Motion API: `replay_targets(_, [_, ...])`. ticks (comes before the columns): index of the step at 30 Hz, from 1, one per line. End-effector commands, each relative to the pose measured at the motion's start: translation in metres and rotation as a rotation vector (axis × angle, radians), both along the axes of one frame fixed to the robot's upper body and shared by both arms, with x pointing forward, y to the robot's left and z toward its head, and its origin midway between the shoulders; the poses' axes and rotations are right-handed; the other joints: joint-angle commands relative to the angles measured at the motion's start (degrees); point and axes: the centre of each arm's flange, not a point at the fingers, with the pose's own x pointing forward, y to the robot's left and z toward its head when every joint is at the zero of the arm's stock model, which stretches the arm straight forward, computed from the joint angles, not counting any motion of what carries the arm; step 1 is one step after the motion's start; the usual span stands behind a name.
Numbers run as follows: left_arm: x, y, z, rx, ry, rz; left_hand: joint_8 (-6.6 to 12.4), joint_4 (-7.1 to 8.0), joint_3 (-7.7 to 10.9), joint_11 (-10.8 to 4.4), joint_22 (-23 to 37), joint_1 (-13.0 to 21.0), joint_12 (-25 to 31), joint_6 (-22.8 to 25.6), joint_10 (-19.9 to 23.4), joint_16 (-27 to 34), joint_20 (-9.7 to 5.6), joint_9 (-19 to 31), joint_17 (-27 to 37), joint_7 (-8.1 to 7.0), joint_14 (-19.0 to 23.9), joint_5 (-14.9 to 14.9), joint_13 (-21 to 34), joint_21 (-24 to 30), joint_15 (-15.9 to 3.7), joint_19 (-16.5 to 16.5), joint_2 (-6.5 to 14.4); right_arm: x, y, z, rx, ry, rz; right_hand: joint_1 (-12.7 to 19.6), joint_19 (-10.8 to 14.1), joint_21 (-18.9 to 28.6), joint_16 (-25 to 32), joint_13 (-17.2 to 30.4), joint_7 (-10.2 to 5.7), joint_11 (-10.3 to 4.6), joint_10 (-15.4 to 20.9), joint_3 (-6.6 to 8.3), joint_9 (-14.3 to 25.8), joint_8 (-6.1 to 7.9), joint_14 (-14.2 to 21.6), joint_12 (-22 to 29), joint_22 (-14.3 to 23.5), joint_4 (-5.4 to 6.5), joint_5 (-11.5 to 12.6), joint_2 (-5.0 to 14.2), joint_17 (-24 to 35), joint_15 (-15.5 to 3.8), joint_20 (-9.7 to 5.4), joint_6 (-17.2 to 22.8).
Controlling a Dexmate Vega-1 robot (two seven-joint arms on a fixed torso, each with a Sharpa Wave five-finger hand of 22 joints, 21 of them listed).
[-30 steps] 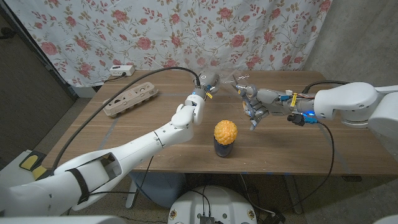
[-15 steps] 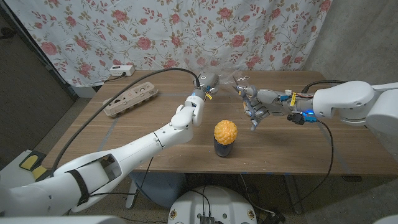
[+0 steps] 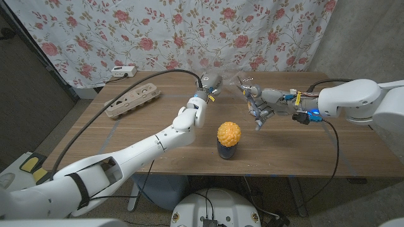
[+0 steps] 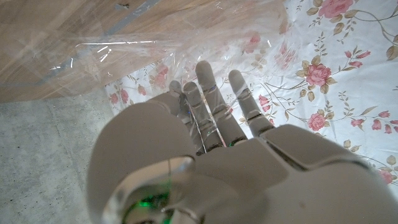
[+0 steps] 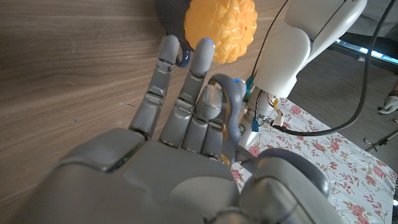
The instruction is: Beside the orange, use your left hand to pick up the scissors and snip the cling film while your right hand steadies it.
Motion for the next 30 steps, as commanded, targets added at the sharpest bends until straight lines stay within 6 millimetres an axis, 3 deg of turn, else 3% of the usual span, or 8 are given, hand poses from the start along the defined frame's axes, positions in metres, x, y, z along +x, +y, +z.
replay_targets(1, [0.013,0.024,0.0,0.001,0.008,0.025,-0.16,-0.21,0.34,-0.03,-0.35,-0.38,-0.08,0.71,0.87,0.7,-0.04,0.02,-0.13,0.07,0.22,0.12,0.01,0.69,0.13,-0.31,-0.03,0.01,0.016,-0.001,-0.004,0.036,-0.031,0.44,0.31,-0.17,0.13,0.09,2.12,0.22,0.16,-9.45,0.07,8.21,0.11,0.16,0.12,9.24,-0.25,-0.09,-0.05,-0.34,-0.17,2.19])
replay_targets(11, [0.018,0.023,0.001,0.009,0.011,0.015,-0.33,-0.34,0.38,-0.12,-1.48,-0.55,0.05,1.05,1.13,1.32,-0.19,-0.11,-0.18,0.16,-0.02,0.18,0.47,1.55,0.13,-0.59,-0.07,0.015,0.021,-0.001,-0.019,0.042,-0.046,0.59,0.34,-0.36,0.15,-0.21,2.15,0.03,0.11,-9.46,0.21,8.23,0.0,-0.17,0.19,9.22,-0.28,0.02,0.07,-0.28,-0.15,2.16])
replay_targets(30, [0.011,0.008,0.0,0.04,-0.009,0.008,-0.7,-0.54,0.4,-0.09,-3.45,-0.84,-0.16,1.63,1.38,2.32,-0.22,-0.55,-0.53,-0.06,-0.18,0.25,0.54,3.09,0.15,-1.15,-0.08,0.014,0.01,0.005,-0.038,0.018,-0.08,0.55,0.42,-0.61,0.16,-0.32,2.06,0.41,0.1,-9.5,-0.28,7.88,0.09,-0.49,0.31,9.27,-0.34,0.01,0.1,-0.36,-0.09,2.34])
